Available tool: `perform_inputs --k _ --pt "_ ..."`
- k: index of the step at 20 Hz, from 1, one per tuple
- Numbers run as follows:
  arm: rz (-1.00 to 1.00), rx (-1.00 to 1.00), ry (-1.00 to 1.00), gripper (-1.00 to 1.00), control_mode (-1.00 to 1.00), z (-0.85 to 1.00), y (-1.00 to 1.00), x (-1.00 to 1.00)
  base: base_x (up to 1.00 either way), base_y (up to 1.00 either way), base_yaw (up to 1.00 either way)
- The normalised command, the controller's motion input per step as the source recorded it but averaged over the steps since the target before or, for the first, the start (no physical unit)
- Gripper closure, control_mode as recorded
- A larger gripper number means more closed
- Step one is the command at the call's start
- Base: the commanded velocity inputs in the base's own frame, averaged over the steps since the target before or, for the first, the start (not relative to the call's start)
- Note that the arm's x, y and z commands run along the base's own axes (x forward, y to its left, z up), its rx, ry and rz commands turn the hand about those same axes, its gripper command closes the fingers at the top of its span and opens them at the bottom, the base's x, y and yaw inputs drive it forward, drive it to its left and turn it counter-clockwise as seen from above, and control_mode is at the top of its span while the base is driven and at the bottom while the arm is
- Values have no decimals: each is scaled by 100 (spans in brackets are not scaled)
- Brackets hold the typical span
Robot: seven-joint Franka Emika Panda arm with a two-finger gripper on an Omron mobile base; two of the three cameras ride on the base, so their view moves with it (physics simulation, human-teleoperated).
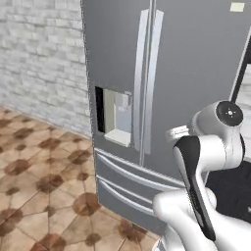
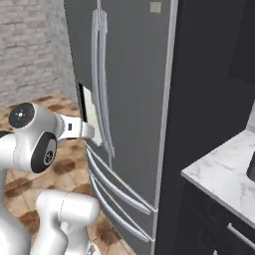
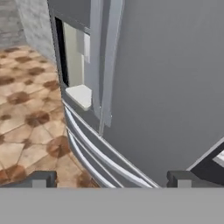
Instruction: Move the hot dog bun to the plate on the dining table and place the condiment next to that plate. Then navigate to the fridge and take the sausage and place it on the plate as well.
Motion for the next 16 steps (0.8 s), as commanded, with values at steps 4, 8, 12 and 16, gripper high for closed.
perform_inputs --k 4,8,12,16 --pt "0 0 0 -100 100 0 0 0 21 68 -53" --pt "0 0 0 -100 100 0 0 0 12 68 -53" --pt "0 0 0 -100 100 0 0 0 0 67 -49" --pt "0 0 0 -100 100 0 0 0 0 70 -41"
